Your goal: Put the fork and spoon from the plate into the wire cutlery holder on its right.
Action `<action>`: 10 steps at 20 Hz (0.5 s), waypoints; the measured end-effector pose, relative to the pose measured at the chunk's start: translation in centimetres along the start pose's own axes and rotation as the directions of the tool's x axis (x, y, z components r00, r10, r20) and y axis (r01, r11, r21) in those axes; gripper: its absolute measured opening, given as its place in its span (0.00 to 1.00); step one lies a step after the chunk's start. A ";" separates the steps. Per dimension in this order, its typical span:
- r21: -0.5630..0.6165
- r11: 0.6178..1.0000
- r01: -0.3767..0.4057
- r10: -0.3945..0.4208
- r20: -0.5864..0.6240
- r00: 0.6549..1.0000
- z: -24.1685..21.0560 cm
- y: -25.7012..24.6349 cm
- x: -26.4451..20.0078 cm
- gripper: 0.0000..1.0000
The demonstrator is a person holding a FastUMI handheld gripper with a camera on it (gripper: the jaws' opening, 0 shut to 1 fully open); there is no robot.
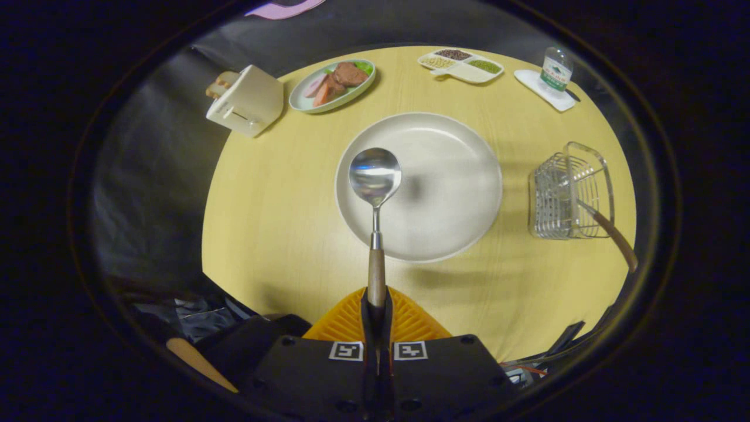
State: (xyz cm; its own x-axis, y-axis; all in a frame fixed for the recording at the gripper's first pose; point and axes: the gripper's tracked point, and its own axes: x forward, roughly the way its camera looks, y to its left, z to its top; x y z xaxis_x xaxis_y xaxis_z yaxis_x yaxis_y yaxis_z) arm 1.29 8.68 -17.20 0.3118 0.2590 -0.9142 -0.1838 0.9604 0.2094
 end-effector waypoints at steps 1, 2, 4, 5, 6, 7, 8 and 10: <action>0.007 1.000 -0.007 0.007 0.014 1.000 0.3 -0.4 -1.2 0.05; 0.019 1.000 -0.001 0.001 0.028 1.000 0.7 -1.1 -2.3 0.05; 0.039 0.999 0.032 -0.034 0.054 0.998 1.5 -3.3 -4.7 0.05; 0.042 0.997 0.063 -0.065 0.066 0.996 1.8 -4.8 -5.8 0.05; 0.042 0.994 0.099 -0.102 0.078 0.992 2.2 -6.4 -7.0 0.05; 0.048 0.990 0.133 -0.137 0.090 0.986 2.6 -8.1 -8.1 0.05; 0.058 0.985 0.160 -0.165 0.099 0.981 2.8 -9.5 -9.2 0.05; 0.080 0.978 0.191 -0.199 0.097 0.975 2.9 -11.7 -10.6 0.05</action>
State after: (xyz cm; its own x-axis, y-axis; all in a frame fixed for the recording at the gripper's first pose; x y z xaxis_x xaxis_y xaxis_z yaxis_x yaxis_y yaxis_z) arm 2.86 -5.05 -8.93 0.4312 0.0719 -0.8994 -0.0454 0.9973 0.0579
